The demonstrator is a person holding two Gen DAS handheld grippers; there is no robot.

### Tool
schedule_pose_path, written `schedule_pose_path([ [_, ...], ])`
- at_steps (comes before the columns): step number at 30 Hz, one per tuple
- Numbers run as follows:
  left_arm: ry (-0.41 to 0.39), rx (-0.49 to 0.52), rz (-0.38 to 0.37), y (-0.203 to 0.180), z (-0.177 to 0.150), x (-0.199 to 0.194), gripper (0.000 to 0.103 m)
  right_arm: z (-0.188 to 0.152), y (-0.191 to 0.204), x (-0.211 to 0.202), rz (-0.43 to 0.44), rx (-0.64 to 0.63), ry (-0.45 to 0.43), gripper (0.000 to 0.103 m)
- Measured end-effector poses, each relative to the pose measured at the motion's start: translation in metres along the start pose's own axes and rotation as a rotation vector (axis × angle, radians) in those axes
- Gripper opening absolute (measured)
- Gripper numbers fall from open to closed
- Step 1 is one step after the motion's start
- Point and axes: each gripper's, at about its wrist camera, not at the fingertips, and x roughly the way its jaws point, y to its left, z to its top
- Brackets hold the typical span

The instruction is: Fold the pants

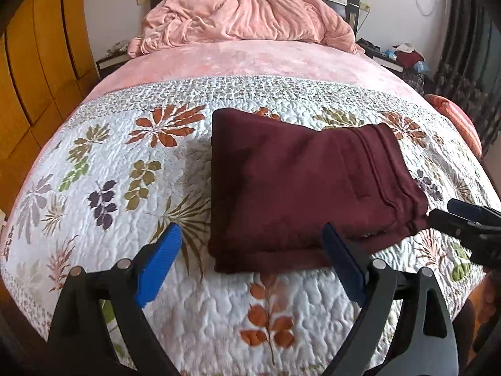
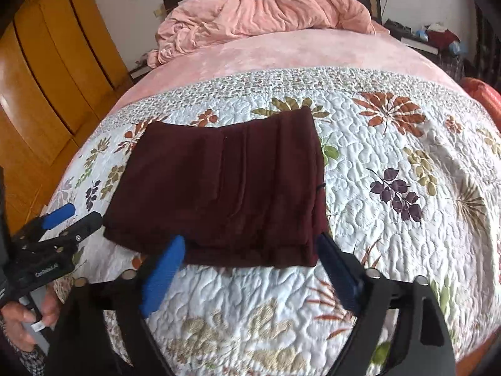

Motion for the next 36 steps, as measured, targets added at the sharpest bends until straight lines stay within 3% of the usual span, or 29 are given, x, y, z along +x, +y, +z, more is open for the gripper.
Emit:
schedule_pose_path([
  [4, -0.032, 0.004, 0.029, -0.004, -0.002, -0.025, 0.09, -0.005, 0.009, -0.016, -0.022, 0.007, -0.024, 0.098],
  [17, -0.148, -0.008, 0.046, -0.01, -0.001, -0.092, 0.091, -0.009, 0.024, -0.055, -0.061, 0.02, -0.052, 0.099],
  [21, -0.191, 0.014, 0.094, -0.013, -0.002, -0.11, 0.093, -0.011, 0.031, -0.063, -0.077, 0.019, -0.049, 0.099],
  [26, -0.218, 0.018, 0.103, -0.015, -0.003, -0.128, 0.095, -0.012, 0.041, -0.074, -0.119, 0.012, -0.049, 0.099],
  [36, -0.217, 0.001, 0.076, -0.015, -0.007, -0.142, 0.098, -0.016, 0.048, -0.086, -0.122, 0.027, -0.052, 0.099],
])
